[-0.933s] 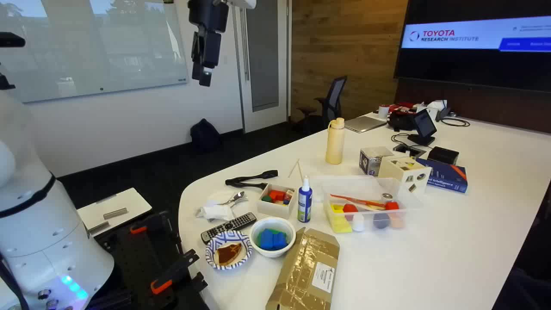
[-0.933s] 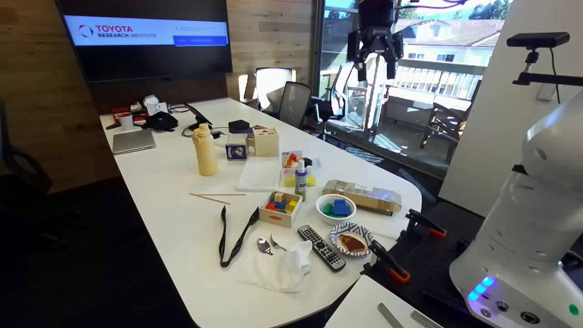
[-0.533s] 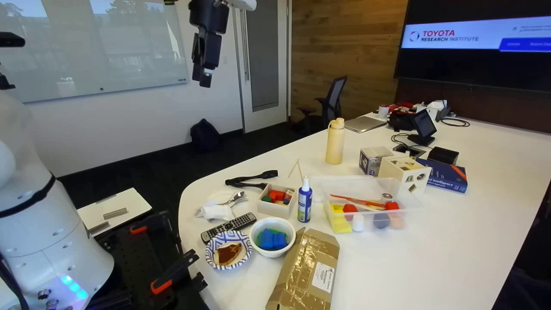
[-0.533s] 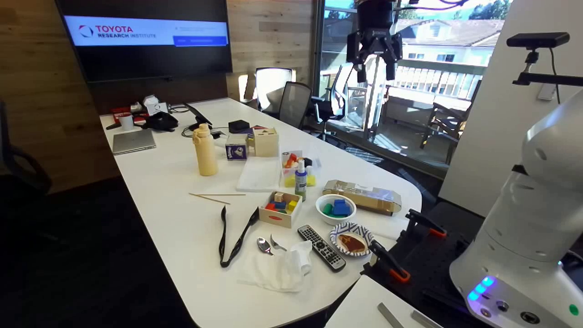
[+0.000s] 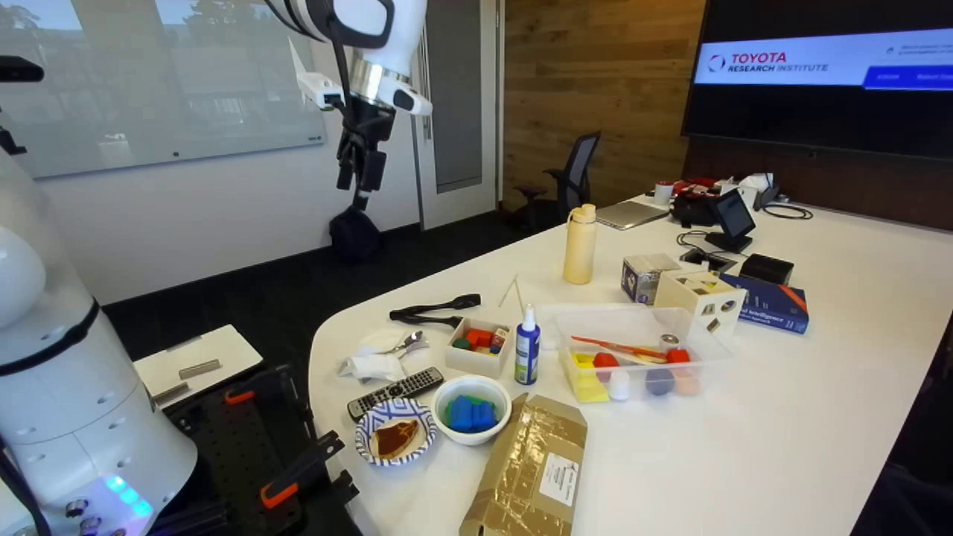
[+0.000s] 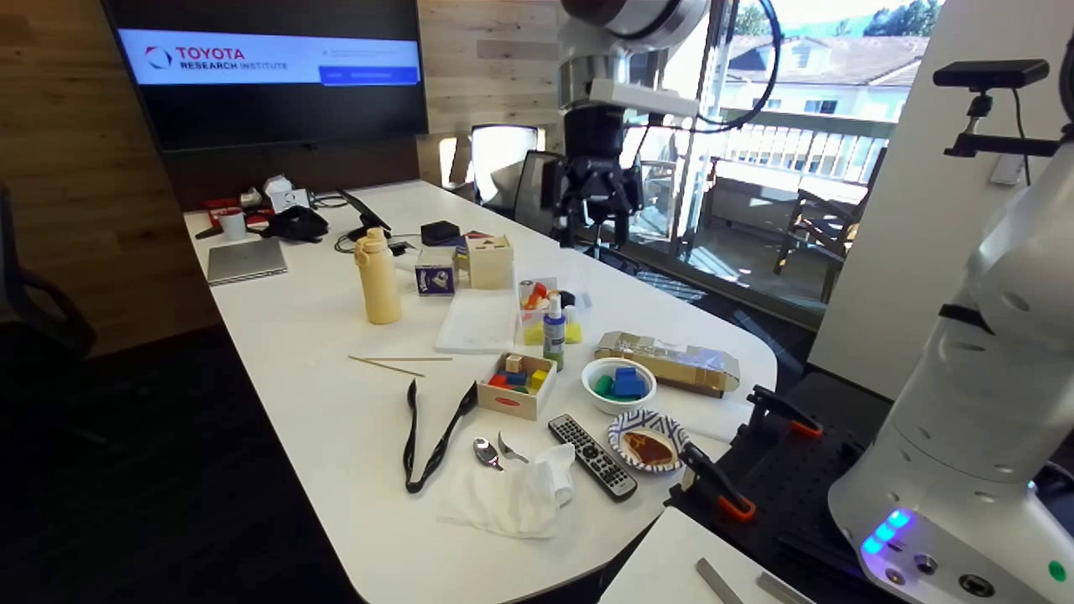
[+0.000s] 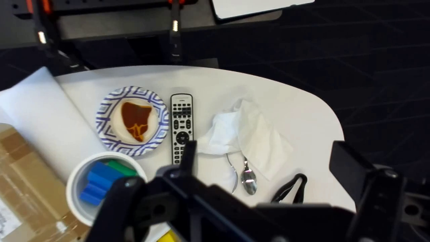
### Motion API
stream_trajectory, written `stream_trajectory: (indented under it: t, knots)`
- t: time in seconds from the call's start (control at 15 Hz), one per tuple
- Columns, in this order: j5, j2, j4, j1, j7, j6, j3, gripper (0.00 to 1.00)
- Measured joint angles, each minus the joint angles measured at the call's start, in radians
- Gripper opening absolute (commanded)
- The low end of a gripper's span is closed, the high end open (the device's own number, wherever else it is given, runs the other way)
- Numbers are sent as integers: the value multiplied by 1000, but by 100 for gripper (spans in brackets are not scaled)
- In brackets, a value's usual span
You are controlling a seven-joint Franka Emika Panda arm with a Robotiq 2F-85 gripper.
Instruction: Use the white napkin to wipe the grey remote control.
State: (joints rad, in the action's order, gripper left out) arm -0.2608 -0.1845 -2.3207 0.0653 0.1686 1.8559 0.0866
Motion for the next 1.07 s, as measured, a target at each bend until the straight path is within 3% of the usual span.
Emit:
stream_trajectory:
  t: [0.27,0.53,0.8,1.07]
  knots:
    - [-23,196,-50,76,121,305,92,100]
    - [5,443,-38,163,293,539,125,100]
    - [124,714,61,302,531,728,67,100]
    - [185,922,230,436,688,746,-36,100]
